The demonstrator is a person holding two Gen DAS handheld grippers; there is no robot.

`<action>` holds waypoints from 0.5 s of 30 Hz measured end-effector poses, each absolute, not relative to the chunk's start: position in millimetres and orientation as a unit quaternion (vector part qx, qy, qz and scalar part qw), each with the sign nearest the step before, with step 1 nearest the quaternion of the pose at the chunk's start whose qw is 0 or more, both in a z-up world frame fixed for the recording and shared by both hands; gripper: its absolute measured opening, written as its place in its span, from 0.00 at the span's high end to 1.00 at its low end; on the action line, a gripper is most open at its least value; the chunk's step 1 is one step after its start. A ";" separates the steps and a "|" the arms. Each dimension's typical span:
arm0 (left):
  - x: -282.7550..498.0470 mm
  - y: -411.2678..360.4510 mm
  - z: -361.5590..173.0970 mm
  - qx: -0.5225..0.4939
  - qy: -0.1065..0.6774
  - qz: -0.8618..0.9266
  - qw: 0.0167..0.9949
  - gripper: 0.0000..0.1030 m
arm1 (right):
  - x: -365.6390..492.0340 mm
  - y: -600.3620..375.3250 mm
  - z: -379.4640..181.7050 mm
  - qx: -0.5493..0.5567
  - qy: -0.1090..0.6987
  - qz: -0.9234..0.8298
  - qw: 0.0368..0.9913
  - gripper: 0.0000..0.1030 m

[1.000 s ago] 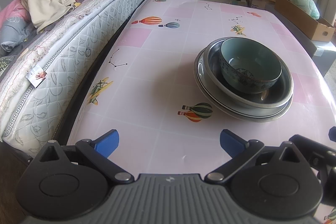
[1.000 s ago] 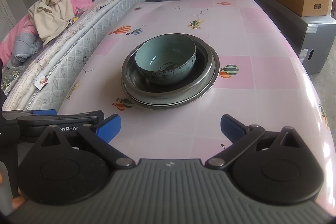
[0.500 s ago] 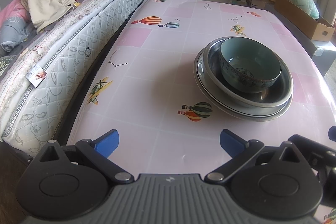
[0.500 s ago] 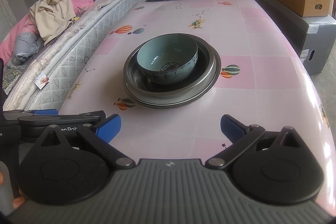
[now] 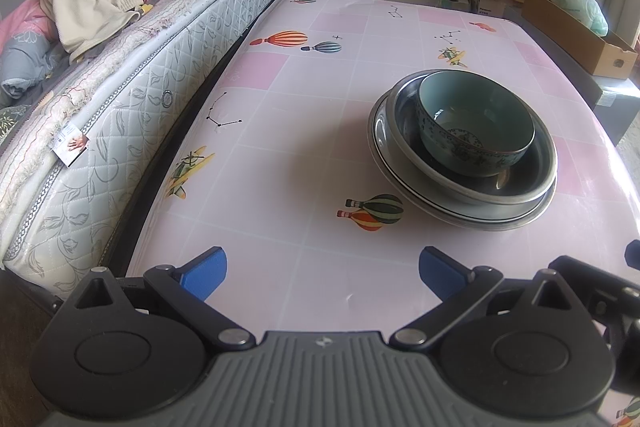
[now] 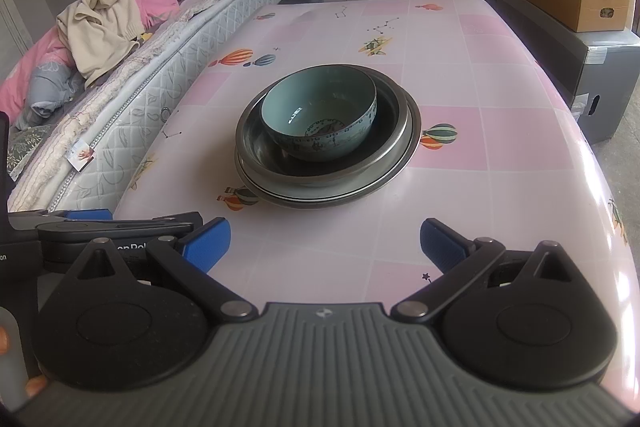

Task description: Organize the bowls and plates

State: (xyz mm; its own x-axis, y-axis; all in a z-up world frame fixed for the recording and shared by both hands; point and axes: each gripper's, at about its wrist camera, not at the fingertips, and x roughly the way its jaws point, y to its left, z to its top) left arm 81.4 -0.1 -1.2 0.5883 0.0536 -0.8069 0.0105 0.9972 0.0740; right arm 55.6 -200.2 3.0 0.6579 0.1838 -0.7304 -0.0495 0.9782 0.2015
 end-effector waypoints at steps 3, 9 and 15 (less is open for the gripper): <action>81.6 0.1 -1.2 0.035 0.454 0.012 0.890 0.00 | 55.5 -200.1 3.0 0.083 0.408 0.065 0.907 0.01; 81.4 -0.2 -2.6 0.035 0.454 0.012 0.890 0.00 | 54.9 -200.0 3.7 0.082 0.408 0.064 0.907 0.01; 81.3 -0.2 -2.4 0.035 0.454 0.012 0.890 0.00 | 54.6 -199.3 4.6 0.082 0.408 0.065 0.907 0.01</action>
